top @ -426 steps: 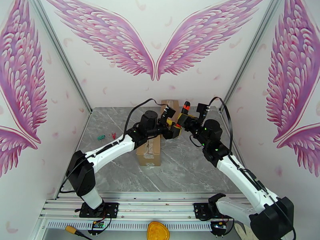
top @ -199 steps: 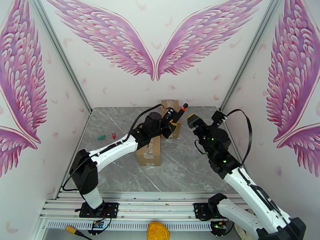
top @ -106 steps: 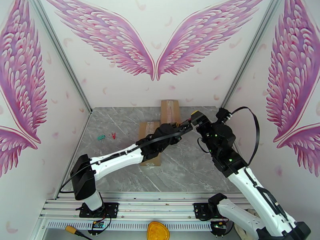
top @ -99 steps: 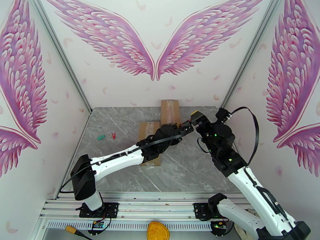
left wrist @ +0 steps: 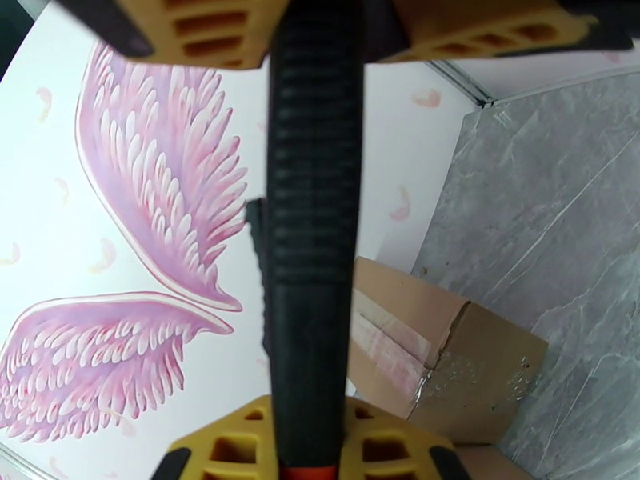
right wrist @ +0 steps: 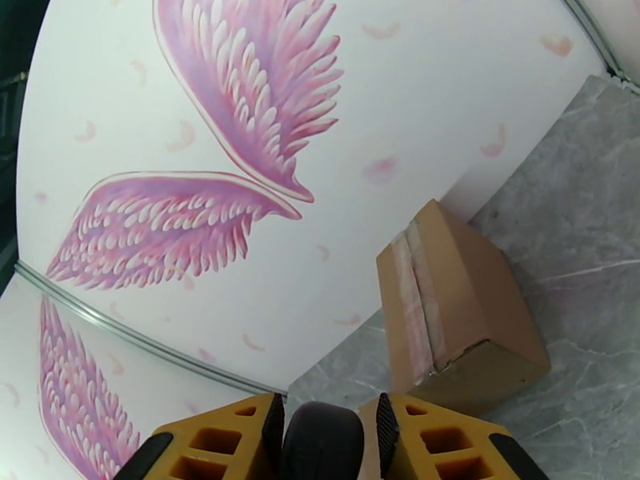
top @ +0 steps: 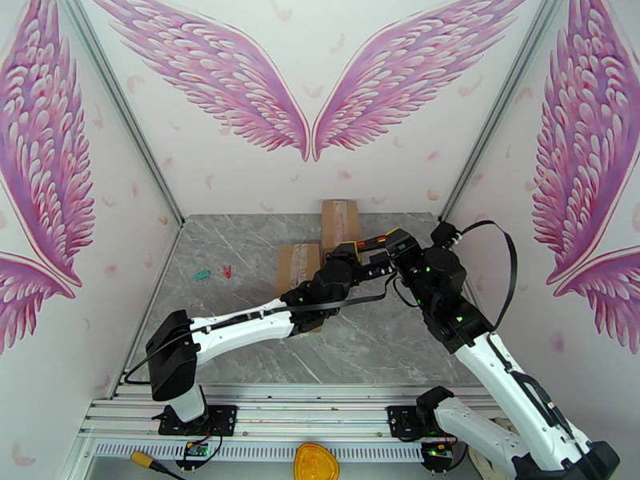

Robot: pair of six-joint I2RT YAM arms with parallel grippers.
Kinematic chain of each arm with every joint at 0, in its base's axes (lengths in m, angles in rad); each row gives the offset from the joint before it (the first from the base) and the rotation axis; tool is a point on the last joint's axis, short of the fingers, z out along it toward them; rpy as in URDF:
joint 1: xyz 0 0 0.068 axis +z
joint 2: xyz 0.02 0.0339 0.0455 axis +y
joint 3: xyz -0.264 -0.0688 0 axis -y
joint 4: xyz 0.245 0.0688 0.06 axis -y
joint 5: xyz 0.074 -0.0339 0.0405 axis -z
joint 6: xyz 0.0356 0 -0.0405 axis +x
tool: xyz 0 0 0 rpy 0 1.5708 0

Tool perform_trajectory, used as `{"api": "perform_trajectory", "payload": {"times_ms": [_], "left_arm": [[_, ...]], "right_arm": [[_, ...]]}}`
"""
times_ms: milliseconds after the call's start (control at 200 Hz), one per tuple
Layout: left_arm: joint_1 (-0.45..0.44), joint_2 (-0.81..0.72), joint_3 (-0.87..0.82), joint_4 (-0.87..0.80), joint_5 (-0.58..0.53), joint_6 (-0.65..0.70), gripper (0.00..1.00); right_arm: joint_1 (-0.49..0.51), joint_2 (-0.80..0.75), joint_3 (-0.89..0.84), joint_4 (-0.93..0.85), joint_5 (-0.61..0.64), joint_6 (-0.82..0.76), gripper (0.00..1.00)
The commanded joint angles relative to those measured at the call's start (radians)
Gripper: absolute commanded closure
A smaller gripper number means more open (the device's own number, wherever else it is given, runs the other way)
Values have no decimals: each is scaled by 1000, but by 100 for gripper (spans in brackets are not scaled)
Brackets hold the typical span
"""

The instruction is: Unpack the express box

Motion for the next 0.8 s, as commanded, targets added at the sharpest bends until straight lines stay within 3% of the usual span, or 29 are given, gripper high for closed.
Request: {"api": "perform_trajectory", "payload": {"times_ms": [0,240,345,455,505,620,800], "left_arm": [[-12,-17,-12,123,-35,38,100],[-25,-20,-26,146,-30,73,99],[-17,-37,-31,124,-32,39,75],[4,-91,-50,24,22,-52,37],[19,-125,-59,-33,57,-118,27],[79,-214,-69,-197,192,-292,22],[254,-290,16,-519,615,-570,25]], "right_arm": [[-7,-4,-38,9,23,17,72],[-16,26,-40,73,-5,-13,89],[-26,35,-35,87,-8,-30,95],[-45,43,-33,100,-10,-44,98],[-57,49,-33,110,-15,-53,99],[-82,74,-28,141,-42,-88,100],[-151,130,-19,274,-199,-184,100]]}}
